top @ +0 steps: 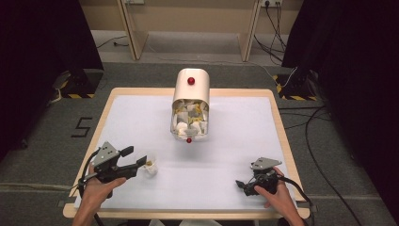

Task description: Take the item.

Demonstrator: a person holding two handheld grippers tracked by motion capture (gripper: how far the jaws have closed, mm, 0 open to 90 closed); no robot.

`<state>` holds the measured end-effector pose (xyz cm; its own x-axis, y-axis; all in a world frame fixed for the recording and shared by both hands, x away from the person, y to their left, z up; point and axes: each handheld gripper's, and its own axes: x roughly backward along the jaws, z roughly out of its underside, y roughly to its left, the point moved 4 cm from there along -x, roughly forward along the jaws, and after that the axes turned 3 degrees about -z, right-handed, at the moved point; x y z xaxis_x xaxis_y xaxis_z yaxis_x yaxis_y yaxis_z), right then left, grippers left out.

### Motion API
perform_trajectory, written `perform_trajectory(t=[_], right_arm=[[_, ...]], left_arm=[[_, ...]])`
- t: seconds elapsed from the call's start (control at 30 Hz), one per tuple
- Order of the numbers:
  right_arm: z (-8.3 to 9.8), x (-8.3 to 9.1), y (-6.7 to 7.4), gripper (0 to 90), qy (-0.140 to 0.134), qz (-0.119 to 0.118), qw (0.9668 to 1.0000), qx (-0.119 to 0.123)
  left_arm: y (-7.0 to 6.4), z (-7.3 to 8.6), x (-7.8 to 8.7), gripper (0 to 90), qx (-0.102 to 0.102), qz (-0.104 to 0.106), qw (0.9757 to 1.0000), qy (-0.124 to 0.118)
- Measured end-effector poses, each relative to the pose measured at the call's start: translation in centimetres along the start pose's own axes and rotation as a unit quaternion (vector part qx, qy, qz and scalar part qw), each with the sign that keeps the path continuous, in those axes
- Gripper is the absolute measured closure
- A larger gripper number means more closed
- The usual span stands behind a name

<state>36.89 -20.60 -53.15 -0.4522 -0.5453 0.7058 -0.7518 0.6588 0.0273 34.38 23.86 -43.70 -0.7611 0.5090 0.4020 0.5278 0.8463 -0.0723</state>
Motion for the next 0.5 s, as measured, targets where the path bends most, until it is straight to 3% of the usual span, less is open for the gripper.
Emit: perform_trajectory(t=[0.2, 0.5], right_arm=[[0.0, 0.0, 0.0, 5.2, 0.000, 0.000, 1.0000, 0.000], [0.0, 0.0, 0.0, 5.2, 0.000, 0.000, 1.0000, -0.001]], left_arm=[[1.4, 0.6, 0.7, 15.2, 0.006, -0.012, 0.9999, 0.000], [3.0, 1.9, 1.5, 14.6, 0.007, -0.014, 0.9999, -0.005]])
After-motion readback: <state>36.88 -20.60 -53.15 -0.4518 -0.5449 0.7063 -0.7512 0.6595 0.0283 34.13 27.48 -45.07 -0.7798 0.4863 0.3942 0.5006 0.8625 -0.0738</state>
